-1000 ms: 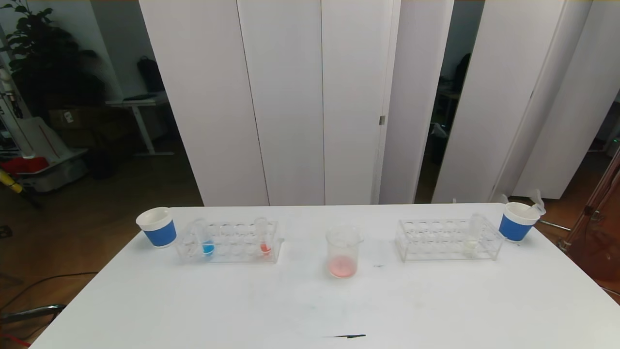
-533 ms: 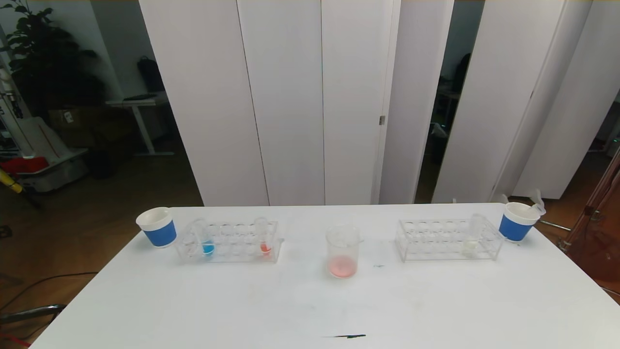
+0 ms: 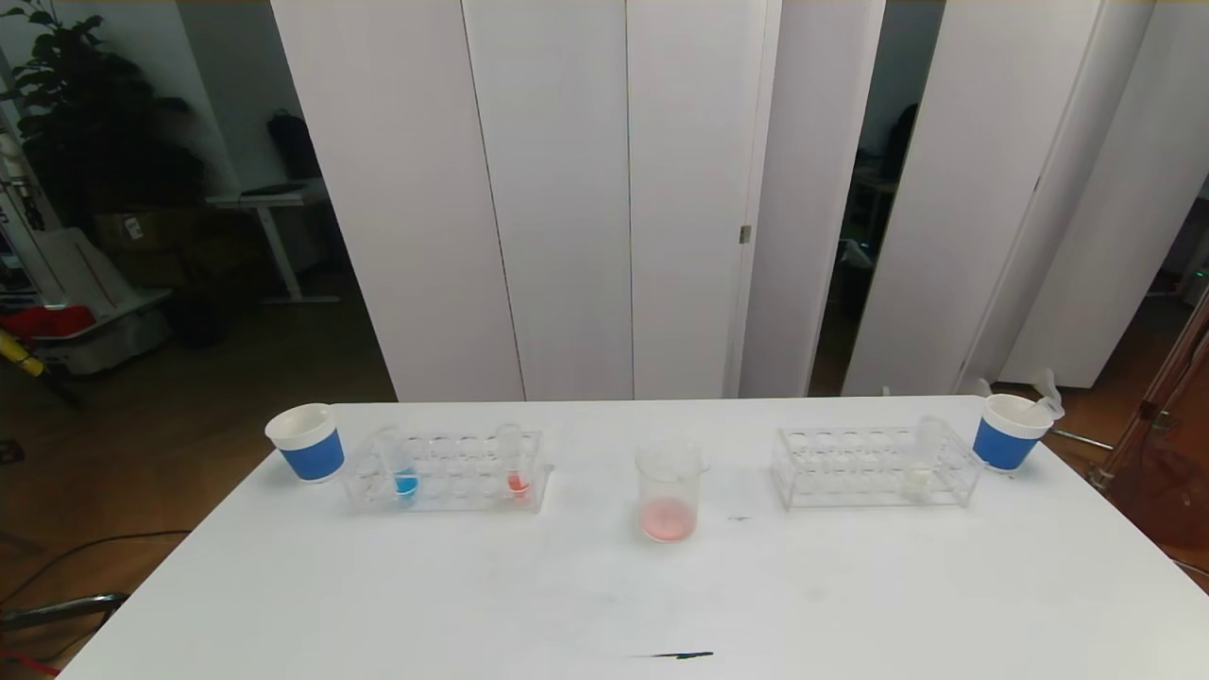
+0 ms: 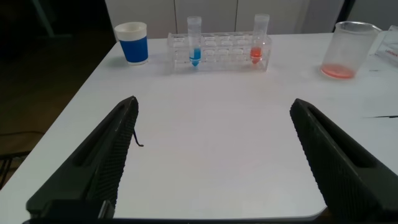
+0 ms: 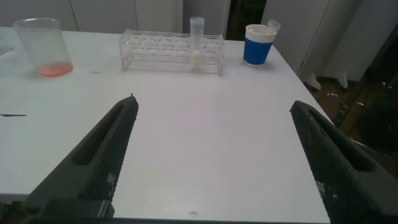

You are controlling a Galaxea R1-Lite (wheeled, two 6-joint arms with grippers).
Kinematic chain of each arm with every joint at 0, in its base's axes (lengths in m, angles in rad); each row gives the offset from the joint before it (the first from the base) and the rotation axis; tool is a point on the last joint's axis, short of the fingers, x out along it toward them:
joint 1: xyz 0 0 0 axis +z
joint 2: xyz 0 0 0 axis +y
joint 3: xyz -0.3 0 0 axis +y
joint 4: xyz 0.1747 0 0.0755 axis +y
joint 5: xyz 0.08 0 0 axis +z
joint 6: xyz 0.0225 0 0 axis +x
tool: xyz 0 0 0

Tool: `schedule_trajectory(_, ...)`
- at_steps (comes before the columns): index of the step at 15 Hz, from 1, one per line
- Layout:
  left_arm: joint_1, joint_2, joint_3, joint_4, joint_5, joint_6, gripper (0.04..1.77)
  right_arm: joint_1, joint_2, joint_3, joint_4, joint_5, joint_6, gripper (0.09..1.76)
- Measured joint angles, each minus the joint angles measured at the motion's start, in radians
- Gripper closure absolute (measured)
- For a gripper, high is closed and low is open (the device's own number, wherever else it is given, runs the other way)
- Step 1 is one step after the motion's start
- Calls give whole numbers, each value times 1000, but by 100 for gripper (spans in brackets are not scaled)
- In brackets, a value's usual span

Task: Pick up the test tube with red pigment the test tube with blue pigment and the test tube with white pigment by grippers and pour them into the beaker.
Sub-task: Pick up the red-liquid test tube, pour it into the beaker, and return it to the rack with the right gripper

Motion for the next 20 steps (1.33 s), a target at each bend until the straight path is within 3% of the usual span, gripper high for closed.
schedule_trajectory(8,0,2,-44,3,-1,7,7,0,0,0,0,0,0,10)
schedule_trajectory(14,-2,188,-311,-4,4,-2,7,0,0,0,0,0,0,10)
schedule_trajectory(20,-3,614,-606,-96,6,-26,7,0,0,0,0,0,0,10)
